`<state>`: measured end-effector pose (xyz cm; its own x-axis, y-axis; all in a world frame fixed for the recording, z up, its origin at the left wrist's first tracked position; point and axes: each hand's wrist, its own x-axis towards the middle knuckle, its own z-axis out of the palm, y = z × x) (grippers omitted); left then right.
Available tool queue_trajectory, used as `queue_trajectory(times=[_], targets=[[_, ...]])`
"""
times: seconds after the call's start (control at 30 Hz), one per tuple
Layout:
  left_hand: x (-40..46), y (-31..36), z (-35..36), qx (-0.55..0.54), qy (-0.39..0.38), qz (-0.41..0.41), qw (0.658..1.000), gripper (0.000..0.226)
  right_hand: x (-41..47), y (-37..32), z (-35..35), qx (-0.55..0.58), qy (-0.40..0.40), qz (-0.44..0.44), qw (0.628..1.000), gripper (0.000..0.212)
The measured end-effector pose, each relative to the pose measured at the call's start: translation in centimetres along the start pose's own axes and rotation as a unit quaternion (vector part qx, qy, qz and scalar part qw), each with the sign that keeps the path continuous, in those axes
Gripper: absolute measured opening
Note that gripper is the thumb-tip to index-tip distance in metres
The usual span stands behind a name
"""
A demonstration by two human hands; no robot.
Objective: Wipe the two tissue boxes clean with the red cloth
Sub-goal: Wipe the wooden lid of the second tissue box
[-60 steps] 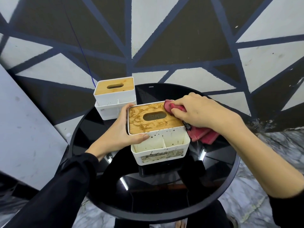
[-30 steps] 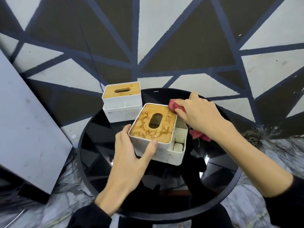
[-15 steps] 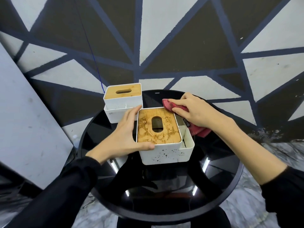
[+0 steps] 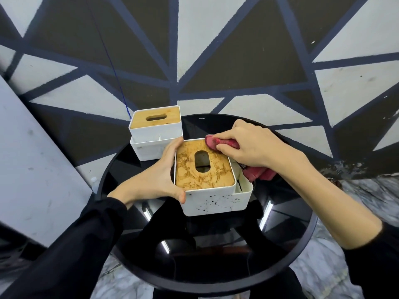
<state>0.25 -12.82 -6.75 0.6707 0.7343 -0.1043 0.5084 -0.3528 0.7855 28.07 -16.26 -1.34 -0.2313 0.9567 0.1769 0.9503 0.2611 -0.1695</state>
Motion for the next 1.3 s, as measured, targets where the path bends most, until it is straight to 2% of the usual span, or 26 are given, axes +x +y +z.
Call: queue_trajectory(times=[0.27, 0.5, 0.9, 1.07, 1.3], targets=[[-0.1, -0.4, -0.1, -0.044, -0.005, 0.008, 0.999, 0.163, 1.0, -0.5, -0.7, -0.036, -0.051, 0.004, 0.998, 0.042], [-0.3, -0.2, -0.9, -0.003, -0.002, 0.012, 1.0, 0.166, 0.6, -0.5, -0.7, -0.024, -0.05, 0.008, 0.998, 0.044], [-0.6, 0.2, -0.1, 0.057, 0.026, 0.028, 0.998, 0.161, -0.2, -0.7, -0.2, -0.009, -0.031, 0.009, 0.999, 0.042], [-0.4, -0.3, 0.8, 0.047, 0.058, 0.054, 0.996, 0.151, -1.1, -1.4, -0.3, -0.03, -0.03, 0.012, 0.999, 0.043], [-0.4, -0.5, 1.0, 0.043, 0.062, 0.059, 0.995, 0.15, -5.2, -3.1, -1.2, -0.043, -0.042, 0.014, 0.998, 0.041]])
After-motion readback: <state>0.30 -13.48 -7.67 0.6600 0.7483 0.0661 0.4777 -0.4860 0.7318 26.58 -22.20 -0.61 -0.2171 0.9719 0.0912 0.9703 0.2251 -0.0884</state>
